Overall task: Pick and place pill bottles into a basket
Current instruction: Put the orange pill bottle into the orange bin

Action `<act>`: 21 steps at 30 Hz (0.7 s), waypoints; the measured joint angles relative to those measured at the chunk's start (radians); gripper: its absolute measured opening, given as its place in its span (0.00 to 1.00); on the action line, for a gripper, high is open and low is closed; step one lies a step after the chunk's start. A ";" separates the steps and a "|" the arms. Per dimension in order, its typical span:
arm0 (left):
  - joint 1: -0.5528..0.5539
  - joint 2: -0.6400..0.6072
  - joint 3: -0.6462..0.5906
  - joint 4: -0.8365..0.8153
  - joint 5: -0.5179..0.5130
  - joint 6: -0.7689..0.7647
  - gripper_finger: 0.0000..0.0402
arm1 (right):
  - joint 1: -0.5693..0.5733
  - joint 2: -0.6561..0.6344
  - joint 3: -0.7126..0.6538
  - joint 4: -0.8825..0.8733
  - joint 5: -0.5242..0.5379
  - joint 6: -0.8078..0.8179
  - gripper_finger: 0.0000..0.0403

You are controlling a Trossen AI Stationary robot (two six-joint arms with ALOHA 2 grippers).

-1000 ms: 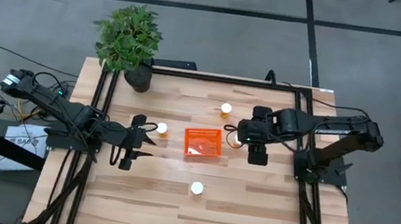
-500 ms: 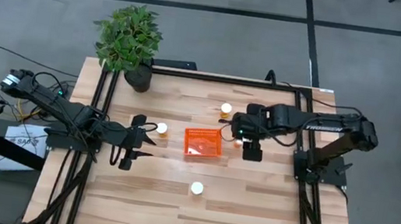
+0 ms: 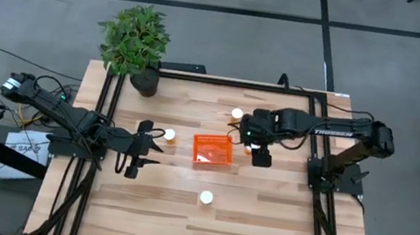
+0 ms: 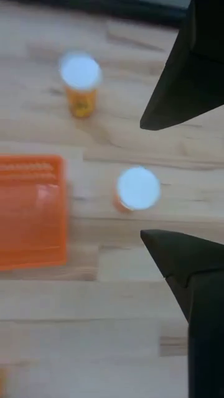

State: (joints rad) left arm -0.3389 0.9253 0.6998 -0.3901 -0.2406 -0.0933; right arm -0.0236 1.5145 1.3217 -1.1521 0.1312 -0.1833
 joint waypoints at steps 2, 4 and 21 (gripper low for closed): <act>0.000 0.000 0.000 0.000 0.000 -0.005 0.41 | 0.002 0.000 -0.037 0.011 -0.005 0.002 0.67; 0.000 0.000 0.000 0.000 0.000 -0.008 0.41 | 0.004 0.000 -0.064 0.031 -0.022 0.001 0.67; 0.000 0.000 0.000 0.000 -0.001 -0.025 0.41 | -0.051 -0.004 -0.260 0.242 -0.052 -0.030 0.67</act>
State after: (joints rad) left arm -0.3389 0.9253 0.6998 -0.3904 -0.2413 -0.1179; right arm -0.0745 1.5108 1.0621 -0.9103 0.0795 -0.2130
